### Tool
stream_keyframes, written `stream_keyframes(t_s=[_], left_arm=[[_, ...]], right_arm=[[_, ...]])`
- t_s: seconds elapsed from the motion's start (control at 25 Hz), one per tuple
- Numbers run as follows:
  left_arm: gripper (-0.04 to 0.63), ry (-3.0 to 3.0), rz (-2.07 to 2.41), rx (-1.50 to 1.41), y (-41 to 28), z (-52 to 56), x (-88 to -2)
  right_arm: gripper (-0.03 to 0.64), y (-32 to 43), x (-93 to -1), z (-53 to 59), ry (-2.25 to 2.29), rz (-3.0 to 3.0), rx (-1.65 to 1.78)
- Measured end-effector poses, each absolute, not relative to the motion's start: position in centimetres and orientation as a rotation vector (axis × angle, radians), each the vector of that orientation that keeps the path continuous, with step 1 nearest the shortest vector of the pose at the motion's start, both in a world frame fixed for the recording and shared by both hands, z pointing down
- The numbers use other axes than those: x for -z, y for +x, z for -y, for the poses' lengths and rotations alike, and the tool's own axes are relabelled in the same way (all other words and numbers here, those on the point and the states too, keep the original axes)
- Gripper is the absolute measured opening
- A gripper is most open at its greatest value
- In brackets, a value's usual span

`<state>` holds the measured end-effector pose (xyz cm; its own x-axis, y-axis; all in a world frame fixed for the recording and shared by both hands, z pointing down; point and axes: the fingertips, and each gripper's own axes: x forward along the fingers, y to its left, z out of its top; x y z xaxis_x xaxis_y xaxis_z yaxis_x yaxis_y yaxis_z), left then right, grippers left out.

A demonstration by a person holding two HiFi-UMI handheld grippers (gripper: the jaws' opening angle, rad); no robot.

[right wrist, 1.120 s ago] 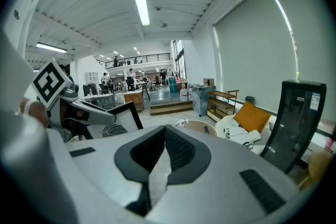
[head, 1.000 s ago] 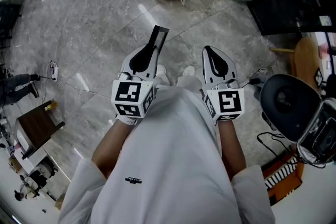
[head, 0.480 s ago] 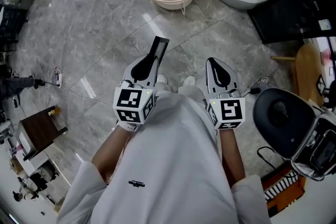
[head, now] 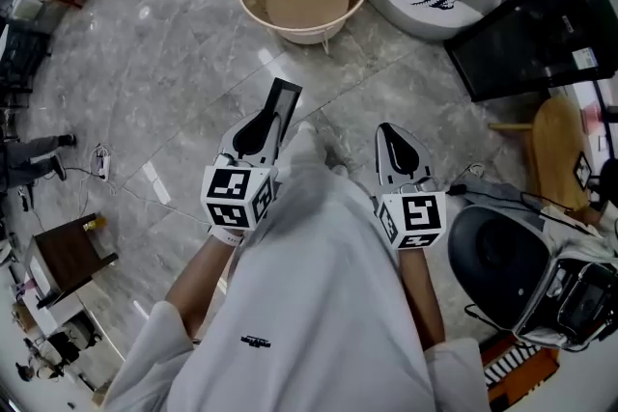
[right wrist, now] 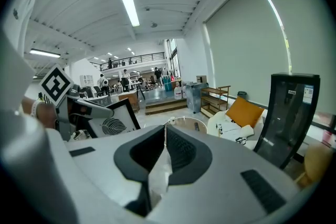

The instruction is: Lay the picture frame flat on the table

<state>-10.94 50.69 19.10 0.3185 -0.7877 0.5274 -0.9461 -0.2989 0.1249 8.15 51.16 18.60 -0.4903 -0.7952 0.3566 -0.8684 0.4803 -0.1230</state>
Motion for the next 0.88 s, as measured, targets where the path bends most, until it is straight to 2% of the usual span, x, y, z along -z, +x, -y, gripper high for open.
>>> stream_keyframes(t_s=[0.28,0.88], left_arm=[[0.064,2.166,1.541,-0.496,-11.2,-42.7,-20.6],[0.064,2.163,1.361,-0.548,-12.9,-18.5,-22.8]], right_arm=[[0.008,7.9,-19.8,-44.0,1.384,2.470,-0.415],[0.008,3.4,-20.2,-18.8,1.416,2.384,-0.509]])
